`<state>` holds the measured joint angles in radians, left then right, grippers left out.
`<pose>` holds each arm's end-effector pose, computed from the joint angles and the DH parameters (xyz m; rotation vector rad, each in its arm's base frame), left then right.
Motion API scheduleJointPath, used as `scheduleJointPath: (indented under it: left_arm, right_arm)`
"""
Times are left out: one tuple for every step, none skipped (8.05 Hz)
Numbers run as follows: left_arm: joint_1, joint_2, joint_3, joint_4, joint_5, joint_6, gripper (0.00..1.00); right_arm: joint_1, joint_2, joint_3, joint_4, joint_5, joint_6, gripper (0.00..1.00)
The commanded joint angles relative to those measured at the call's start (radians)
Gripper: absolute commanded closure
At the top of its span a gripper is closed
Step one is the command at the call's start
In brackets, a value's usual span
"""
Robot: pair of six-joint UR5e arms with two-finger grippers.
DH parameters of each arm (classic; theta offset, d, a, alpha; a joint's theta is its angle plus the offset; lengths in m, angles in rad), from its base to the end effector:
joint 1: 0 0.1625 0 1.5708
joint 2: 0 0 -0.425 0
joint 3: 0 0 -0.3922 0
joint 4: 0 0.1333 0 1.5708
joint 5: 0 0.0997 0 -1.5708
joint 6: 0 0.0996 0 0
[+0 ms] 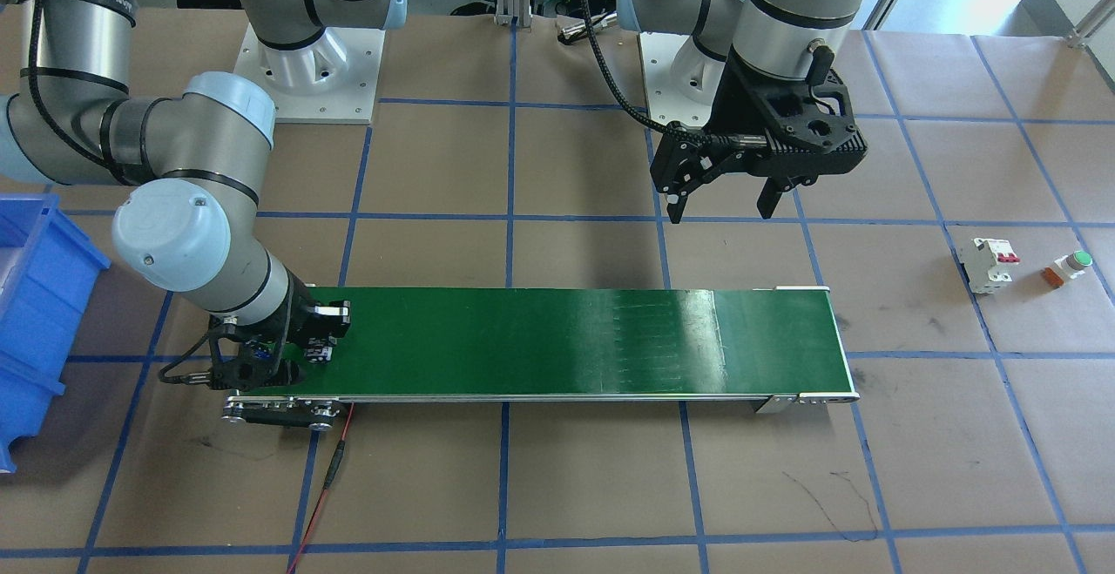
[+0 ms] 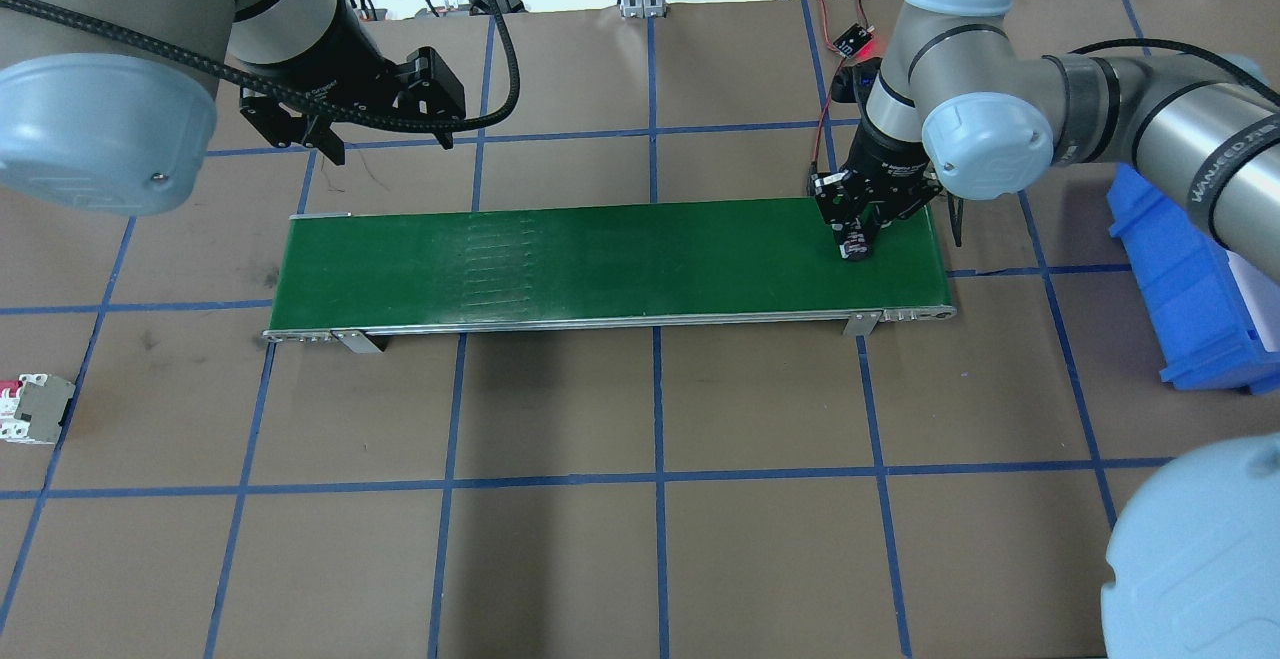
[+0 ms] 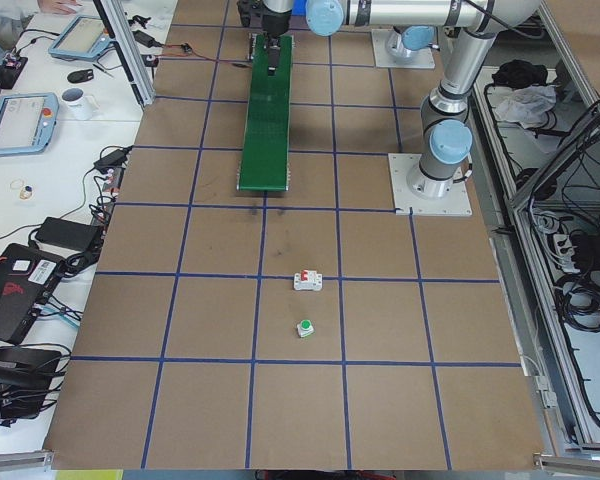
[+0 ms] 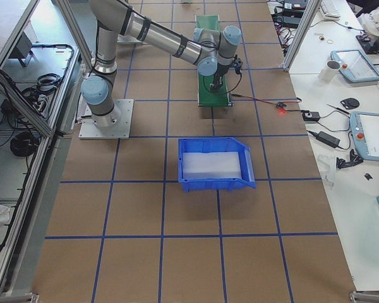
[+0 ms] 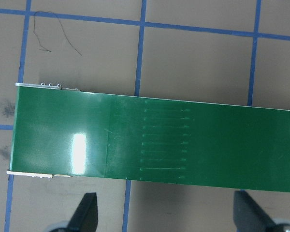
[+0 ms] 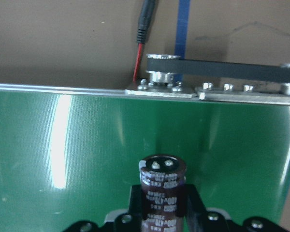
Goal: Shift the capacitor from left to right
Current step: 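Lift the capacitor with the right gripper toward the blue bin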
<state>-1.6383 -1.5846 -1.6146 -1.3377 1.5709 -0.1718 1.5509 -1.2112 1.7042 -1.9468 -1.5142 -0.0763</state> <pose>-0.1676 -0.5028 0.4842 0.1621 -3.1047 0.2716 0.1273 -0.5851 0.2643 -0.0816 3.0734 0.1757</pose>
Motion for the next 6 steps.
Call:
scheduleJointPath:
  left_arm:
    - [0.000,0.002,0.002,0.000,0.000,0.000,0.00]
    - [0.000,-0.005,-0.002,0.002,0.000,0.000,0.00]
    - [0.000,-0.014,-0.002,0.003,0.001,0.000,0.00]
    - [0.000,-0.002,-0.004,0.003,0.001,0.000,0.00]
    - [0.000,-0.002,-0.002,0.003,0.000,0.000,0.00]
    - [0.000,-0.003,-0.002,0.003,0.000,0.000,0.00]
  right_arm:
    - [-0.020,-0.080,-0.076,0.079,-0.140,-0.099,1.00]
    - [-0.069,-0.132,-0.101,0.138,-0.174,-0.182,1.00]
    - [-0.159,-0.181,-0.104,0.179,-0.179,-0.310,1.00]
    - [-0.255,-0.226,-0.104,0.221,-0.208,-0.439,1.00]
    - [-0.349,-0.244,-0.106,0.224,-0.246,-0.573,1.00]
    - [-0.445,-0.240,-0.103,0.215,-0.264,-0.659,1.00]
